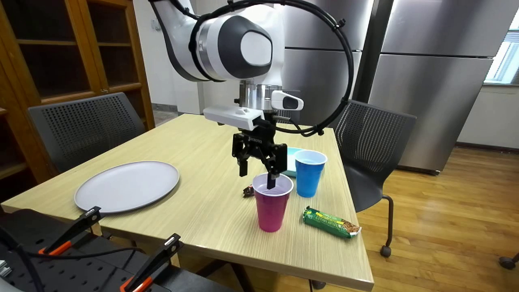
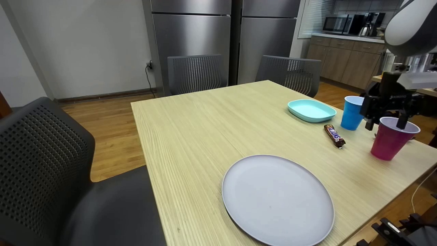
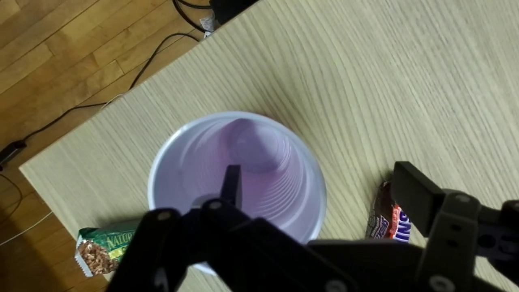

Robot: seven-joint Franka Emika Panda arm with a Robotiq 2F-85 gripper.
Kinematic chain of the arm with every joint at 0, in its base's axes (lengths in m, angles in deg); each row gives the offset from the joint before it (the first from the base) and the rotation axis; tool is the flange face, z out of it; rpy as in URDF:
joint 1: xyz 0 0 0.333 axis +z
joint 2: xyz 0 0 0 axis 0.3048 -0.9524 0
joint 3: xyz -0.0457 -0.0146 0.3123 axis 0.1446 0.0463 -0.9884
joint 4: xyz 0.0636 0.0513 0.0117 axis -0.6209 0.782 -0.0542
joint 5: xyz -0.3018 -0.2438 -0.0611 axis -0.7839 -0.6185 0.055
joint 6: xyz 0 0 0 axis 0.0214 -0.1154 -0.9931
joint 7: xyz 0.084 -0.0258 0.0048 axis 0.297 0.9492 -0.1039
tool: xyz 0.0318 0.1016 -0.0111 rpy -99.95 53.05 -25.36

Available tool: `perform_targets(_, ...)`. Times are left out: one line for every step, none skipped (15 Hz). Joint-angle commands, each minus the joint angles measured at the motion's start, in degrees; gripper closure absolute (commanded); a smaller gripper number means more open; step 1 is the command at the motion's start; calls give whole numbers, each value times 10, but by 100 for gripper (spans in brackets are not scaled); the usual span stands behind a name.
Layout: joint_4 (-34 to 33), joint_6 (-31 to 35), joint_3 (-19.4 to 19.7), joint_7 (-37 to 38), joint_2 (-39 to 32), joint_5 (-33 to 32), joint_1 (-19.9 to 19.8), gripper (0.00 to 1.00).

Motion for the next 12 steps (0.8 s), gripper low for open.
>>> perform_targets(-8,8,-1,24,-7,-27,-4,34)
perform_targets(-7,11,0,27,-7,-31,-3,44)
perform_targets(-7,13,1,29,-7,-36,-3,51)
perform_targets(-6,15,1,32,-6,-40,-2,60)
perform_targets(-6,16,2,34,-6,-43,-2,66)
perform_targets(-6,14,0,33,-5,-43,-3,75)
perform_targets(-6,14,0,33,-5,-43,-3,82)
perform_targets(-5,14,0,32,-4,-42,-3,90)
perform_targets(-5,14,0,33,-4,-43,-3,97)
perform_targets(-5,14,0,33,-5,-43,-2,100)
perform_targets(-5,14,0,33,-4,-44,-2,100)
perform_targets(-4,14,0,33,-4,-45,-2,100)
